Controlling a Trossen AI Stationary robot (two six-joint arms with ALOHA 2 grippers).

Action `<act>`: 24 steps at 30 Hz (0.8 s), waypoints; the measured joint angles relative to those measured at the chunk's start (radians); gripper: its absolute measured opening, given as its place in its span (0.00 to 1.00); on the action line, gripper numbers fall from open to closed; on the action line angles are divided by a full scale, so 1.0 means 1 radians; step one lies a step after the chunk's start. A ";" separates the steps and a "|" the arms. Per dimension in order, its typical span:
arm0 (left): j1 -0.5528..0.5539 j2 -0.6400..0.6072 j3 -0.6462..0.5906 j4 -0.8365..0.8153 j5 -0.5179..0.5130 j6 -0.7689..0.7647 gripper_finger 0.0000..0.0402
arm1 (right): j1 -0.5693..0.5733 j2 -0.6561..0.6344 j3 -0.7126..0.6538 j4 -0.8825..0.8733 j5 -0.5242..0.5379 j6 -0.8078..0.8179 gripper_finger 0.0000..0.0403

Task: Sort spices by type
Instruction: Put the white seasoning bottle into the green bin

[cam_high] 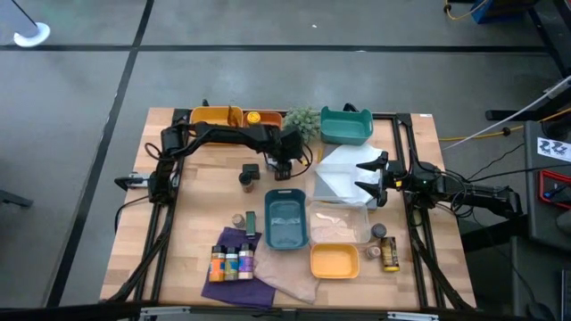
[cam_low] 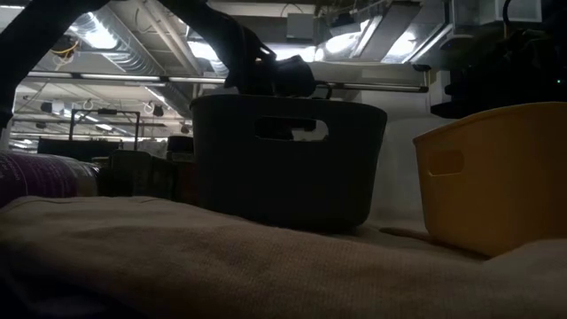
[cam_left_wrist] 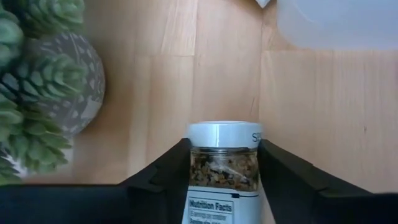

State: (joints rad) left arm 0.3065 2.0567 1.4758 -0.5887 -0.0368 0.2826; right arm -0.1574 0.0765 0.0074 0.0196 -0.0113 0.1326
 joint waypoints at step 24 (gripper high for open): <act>0.001 0.003 -0.001 -0.041 0.001 -0.059 0.44 | 0.000 0.000 0.000 0.000 0.000 0.000 0.79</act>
State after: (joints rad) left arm 0.3077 2.0600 1.4744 -0.6292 -0.0359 0.2240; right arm -0.1576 0.0763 0.0076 0.0200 -0.0113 0.1326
